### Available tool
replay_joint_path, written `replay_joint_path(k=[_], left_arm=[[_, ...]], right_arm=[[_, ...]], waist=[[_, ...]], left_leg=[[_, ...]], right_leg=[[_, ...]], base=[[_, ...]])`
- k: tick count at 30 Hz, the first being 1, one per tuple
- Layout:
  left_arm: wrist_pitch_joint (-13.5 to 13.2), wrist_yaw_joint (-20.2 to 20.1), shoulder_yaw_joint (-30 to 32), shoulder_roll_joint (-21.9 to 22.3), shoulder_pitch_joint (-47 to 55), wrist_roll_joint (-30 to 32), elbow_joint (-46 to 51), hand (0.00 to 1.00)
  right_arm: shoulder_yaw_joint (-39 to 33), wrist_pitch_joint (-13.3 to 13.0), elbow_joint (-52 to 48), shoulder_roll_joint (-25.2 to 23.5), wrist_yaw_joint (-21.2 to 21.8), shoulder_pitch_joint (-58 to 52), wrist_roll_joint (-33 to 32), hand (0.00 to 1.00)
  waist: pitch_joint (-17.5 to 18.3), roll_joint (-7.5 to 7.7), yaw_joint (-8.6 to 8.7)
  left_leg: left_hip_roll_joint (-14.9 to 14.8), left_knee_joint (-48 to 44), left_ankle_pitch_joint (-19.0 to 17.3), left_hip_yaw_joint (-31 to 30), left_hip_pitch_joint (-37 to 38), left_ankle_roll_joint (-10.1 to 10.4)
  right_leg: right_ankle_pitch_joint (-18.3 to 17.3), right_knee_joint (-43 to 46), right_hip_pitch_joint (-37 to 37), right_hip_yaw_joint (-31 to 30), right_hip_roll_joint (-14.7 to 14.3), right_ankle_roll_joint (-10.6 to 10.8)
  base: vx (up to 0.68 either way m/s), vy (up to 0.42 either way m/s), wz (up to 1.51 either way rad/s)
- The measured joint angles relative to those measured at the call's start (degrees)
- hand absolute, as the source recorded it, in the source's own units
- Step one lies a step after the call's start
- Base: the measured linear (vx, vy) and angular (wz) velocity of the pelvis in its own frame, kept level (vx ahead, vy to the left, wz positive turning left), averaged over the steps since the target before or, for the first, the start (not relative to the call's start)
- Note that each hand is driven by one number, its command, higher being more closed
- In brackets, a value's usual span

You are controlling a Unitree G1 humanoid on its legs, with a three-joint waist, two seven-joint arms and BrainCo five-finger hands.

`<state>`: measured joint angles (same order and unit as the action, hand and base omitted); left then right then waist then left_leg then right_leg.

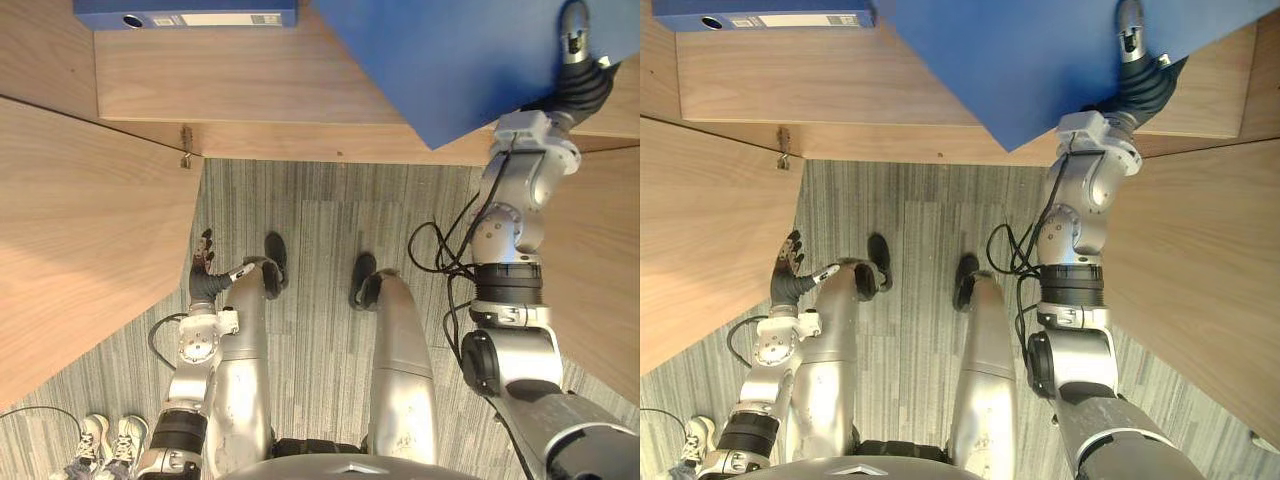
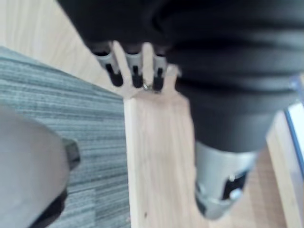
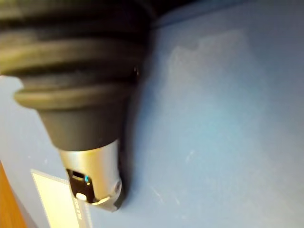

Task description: Walk over to the cabinet, pick up the folder, carry it to the office cabinet, place the folder inside the office cabinet, then close the office cabinet door

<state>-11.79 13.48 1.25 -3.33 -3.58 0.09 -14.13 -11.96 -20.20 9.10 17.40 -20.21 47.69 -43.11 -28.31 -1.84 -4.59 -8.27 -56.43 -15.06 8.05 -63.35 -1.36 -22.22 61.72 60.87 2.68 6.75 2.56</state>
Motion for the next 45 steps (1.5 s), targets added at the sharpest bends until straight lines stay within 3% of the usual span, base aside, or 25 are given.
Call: replay_joint_path(k=[6,15,22,25,28,29,32,45], left_arm=[[0.0,1.1,-0.2,0.0,-0.2,-0.1,0.0,0.0],[0.1,1.2,-1.2,0.1,-0.1,-2.3,0.1,0.0],[0.1,1.2,-1.7,0.2,0.8,-2.8,2.0,0.0],[0.0,1.2,-2.7,0.3,1.0,-3.4,2.3,0.0],[0.0,1.2,-2.7,0.3,1.0,-3.8,2.3,0.0],[0.0,1.2,-2.7,0.3,1.0,-3.8,2.3,0.0],[0.0,1.2,-2.7,0.3,1.1,-3.8,2.3,0.0],[-0.1,1.2,-2.5,0.1,1.1,-4.5,2.3,0.0]], right_arm=[[-2.8,-1.5,4.8,-0.6,-0.3,4.6,-10.9,1.0],[-4.1,-2.9,8.5,-0.5,0.0,9.0,-22.1,1.0],[-3.9,-3.3,11.3,2.0,0.2,11.9,-24.0,1.0],[-2.6,-3.2,14.4,4.7,0.2,14.9,-24.2,1.0],[-1.4,-2.1,14.9,6.4,0.2,16.7,-24.4,1.0],[-1.1,-1.7,15.2,6.8,0.2,17.3,-24.4,0.0],[0.8,-0.7,17.5,8.2,0.1,19.4,-24.2,0.0],[0.9,-1.2,18.8,9.0,-0.3,22.5,-24.6,0.0]], waist=[[0.0,-0.06,-0.15],[0.2,-0.36,-0.82],[0.2,-0.39,-1.58],[0.8,-1.28,-1.6],[0.8,-1.29,-1.63],[0.8,-1.29,-1.52],[0.8,-1.29,-1.65],[0.8,-1.29,-1.51]], left_leg=[[0.6,1.0,1.5,-1.0,-2.0,-0.1],[0.9,0.6,2.2,-1.5,-4.8,-0.1],[1.2,0.7,2.7,-1.6,-6.9,0.0],[1.4,0.8,3.1,-1.8,-7.9,0.1],[1.5,1.2,3.4,-1.8,-8.5,0.1],[1.7,1.5,3.7,-1.9,-8.6,0.1],[1.8,1.9,4.0,-1.9,-8.7,0.2],[2.0,3.8,5.8,-2.6,-9.3,0.6]], right_leg=[[0.4,-0.1,1.6,1.2,0.5,-0.8],[0.5,1.1,4.4,1.5,0.8,-0.9],[0.5,1.7,6.6,1.6,1.1,-1.2],[0.5,1.7,7.4,2.0,1.4,-1.2],[0.5,1.7,8.1,2.1,1.6,-1.3],[0.5,1.7,8.4,2.2,1.8,-1.3],[0.5,1.7,8.6,2.4,1.9,-1.3],[1.1,1.0,9.2,3.5,2.0,-2.3]], base=[[-0.05,-0.063,0.09],[-0.05,-0.049,0.04],[-0.03,-0.042,0.04],[-0.02,-0.023,0.06],[-0.02,-0.029,0.06],[-0.01,-0.031,0.09],[-0.01,-0.031,0.06],[-0.01,-0.011,0.03]])
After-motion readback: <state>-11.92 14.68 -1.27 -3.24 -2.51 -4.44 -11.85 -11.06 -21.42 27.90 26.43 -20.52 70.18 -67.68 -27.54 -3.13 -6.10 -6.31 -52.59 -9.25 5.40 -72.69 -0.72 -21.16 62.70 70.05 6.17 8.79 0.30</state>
